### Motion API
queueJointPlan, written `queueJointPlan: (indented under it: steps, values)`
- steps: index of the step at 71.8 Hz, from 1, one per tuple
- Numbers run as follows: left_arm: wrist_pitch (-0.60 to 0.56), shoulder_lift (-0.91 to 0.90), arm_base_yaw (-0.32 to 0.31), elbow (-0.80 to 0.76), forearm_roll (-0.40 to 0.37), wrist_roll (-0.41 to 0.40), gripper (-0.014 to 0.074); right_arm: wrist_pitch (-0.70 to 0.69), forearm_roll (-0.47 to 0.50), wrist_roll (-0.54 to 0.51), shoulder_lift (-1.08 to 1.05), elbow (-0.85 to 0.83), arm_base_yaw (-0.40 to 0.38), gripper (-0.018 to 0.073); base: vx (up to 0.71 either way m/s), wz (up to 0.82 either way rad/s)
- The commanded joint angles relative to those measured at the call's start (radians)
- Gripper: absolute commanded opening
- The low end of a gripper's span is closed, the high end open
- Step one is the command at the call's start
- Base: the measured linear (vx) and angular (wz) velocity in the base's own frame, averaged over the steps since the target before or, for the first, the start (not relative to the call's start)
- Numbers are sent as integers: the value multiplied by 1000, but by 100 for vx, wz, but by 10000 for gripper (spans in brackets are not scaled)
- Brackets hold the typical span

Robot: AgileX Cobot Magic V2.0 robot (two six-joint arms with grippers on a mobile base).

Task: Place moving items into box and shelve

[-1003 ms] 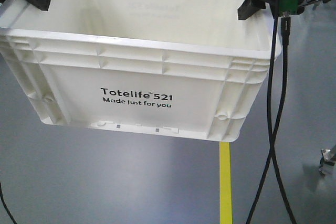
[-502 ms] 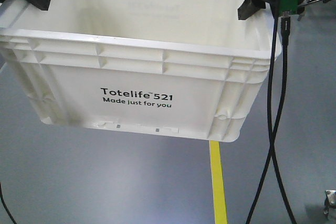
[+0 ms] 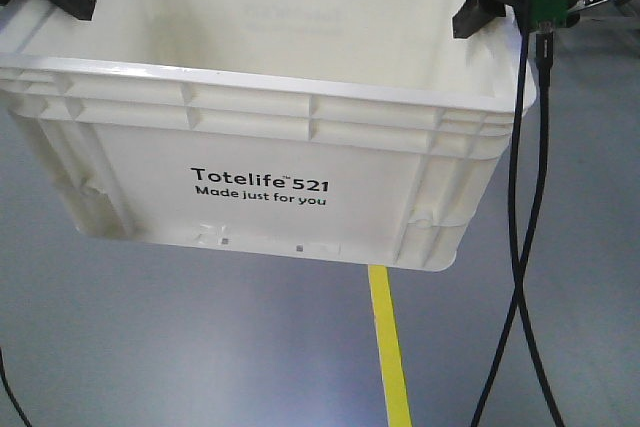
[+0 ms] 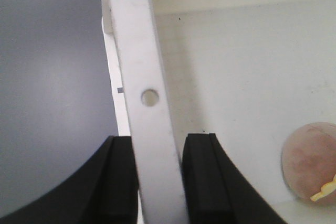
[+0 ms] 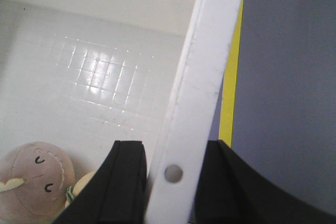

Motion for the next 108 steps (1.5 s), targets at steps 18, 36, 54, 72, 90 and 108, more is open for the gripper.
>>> queueJointPlan:
  steps: [18,36,54,72,90,108]
  values:
    - [-99,-59,-13,-45,-134,13,-17,-121,103,-42,-57,-38,10,-12,55,-19]
    - [-99,-59,-13,-45,-134,13,-17,-121,103,-42,-57,-38,10,-12,52,-26]
    - [-99,-59,-13,-45,-134,13,-17,-121,103,-42,-57,-38,10,-12,49,-37]
    - [-99,-59,-13,-45,-134,13,-17,-121,104,-42,-57,-38,10,-12,46,-45]
    - [-99,-59,-13,-45,-134,13,-17,-119,103,-42,-57,-38,10,-12,44,-46]
    - [-99,-59,-13,-45,-134,13,-17,-120,103,-42,-57,-38,10,-12,43,-42]
